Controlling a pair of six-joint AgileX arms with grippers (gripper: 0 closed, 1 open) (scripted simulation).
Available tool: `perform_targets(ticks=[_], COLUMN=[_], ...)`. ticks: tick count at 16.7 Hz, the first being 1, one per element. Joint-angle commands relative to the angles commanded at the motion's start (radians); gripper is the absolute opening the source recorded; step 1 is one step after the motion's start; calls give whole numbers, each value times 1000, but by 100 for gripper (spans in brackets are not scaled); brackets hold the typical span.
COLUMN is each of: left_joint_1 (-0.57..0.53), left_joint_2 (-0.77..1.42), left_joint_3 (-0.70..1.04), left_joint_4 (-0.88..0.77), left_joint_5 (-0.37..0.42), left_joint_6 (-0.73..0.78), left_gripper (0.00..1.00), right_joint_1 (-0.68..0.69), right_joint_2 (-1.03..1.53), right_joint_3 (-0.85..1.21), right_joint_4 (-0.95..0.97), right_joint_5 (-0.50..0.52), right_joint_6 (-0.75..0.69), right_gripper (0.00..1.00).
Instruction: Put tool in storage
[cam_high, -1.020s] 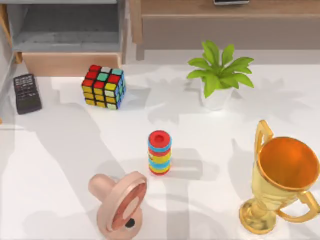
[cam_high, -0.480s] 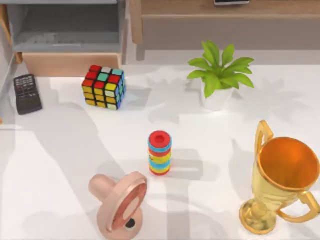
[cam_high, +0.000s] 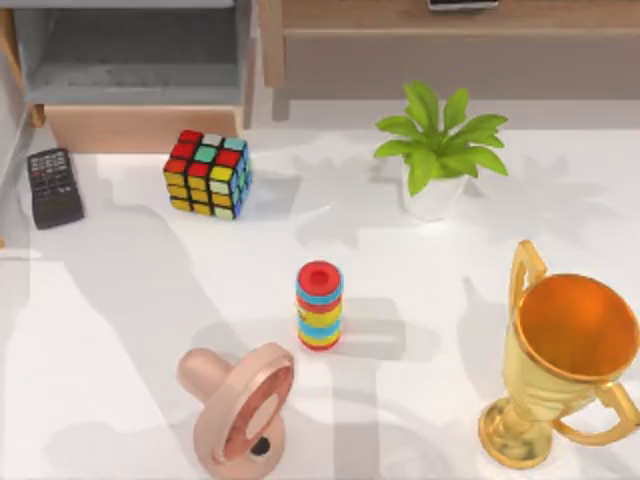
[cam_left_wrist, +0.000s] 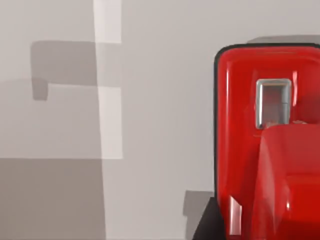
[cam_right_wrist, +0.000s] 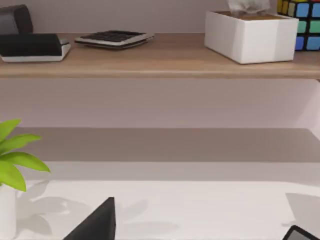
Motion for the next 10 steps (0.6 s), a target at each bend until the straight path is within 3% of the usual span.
perform_targets(ticks=[10], left_joint_1=[0], left_joint_2=[0], left_joint_3=[0], left_joint_4=[0], left_joint_5=[0], left_joint_6=[0], left_gripper=[75], right_joint_1=[0], right_joint_2=[0], right_joint_3=[0], right_joint_4=[0], right_joint_5=[0], right_joint_6=[0], right_gripper=[100])
